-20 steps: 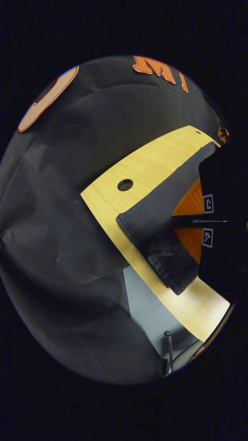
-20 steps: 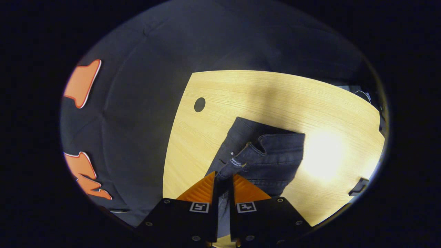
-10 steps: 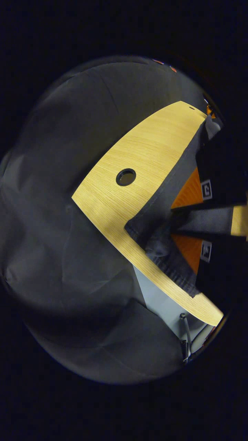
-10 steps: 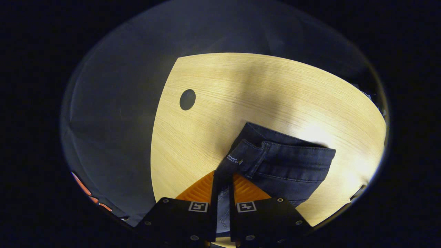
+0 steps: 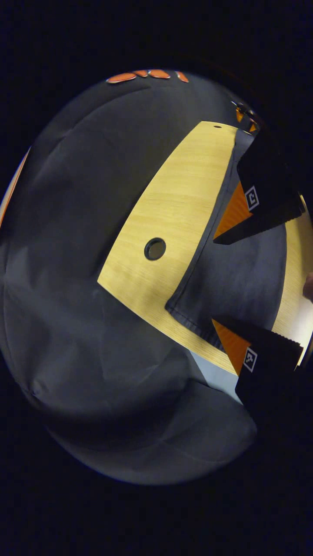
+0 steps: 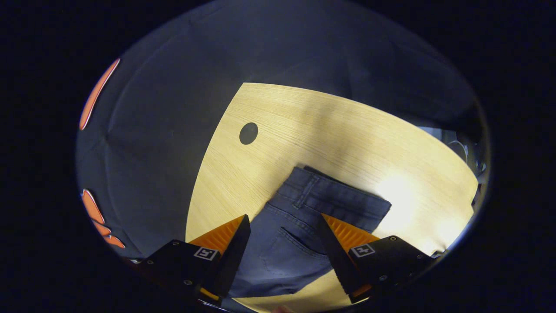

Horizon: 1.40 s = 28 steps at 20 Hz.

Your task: Grasp the waist and the cuffs of the jeans and fold them to make the two legs overlap; first hold the waist and fold one-third of the jeans toward the cuffs, then hold the cuffs and fold the remaining one-third in the same direction to finish folding.

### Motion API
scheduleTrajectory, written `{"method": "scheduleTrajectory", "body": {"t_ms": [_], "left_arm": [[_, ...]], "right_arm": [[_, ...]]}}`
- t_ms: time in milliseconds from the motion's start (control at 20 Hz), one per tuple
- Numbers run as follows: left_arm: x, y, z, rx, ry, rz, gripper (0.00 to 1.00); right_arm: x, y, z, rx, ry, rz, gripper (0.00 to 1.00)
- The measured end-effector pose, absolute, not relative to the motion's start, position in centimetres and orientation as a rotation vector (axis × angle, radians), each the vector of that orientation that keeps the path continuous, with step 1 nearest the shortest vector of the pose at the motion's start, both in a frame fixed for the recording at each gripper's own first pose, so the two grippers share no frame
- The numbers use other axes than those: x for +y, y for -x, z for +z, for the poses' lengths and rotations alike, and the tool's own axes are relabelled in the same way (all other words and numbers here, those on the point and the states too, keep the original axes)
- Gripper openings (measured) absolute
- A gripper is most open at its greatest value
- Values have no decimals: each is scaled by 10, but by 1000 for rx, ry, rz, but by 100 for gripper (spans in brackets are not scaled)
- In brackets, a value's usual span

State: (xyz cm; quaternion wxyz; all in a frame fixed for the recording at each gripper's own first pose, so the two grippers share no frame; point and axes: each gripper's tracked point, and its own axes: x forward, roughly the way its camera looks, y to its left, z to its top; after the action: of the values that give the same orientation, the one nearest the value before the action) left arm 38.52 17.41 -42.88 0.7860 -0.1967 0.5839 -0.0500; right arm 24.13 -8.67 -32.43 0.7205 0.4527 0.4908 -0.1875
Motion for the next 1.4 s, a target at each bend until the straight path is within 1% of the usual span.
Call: {"method": "scheduleTrajectory", "body": {"t_ms": [150, 300, 550, 750, 950, 1050, 1200, 1400], "left_arm": [[165, -366, -415, 1260, 309, -193, 98], [157, -347, -398, 1260, 236, -256, 98], [149, -324, -367, 1202, 250, -280, 98], [140, -307, -339, 1118, 189, -285, 98], [132, -294, -305, 989, 160, -293, 98], [127, -289, -290, 951, 127, -293, 98], [115, -281, -278, 927, 116, -304, 98], [106, -269, -271, 914, 103, -311, 98]], "right_arm": [[-91, -219, -320, 1099, -909, -419, 99], [-93, -201, -314, 1092, -832, -432, 99], [-95, -174, -319, 1099, -783, -460, 99], [-92, -159, -327, 1106, -786, -470, 99], [-93, -157, -339, 1107, -800, -488, 99], [-95, -159, -345, 1112, -802, -498, 99], [-95, -165, -357, 1116, -798, -497, 99], [-103, -165, -377, 1141, -801, -545, 99]]}}
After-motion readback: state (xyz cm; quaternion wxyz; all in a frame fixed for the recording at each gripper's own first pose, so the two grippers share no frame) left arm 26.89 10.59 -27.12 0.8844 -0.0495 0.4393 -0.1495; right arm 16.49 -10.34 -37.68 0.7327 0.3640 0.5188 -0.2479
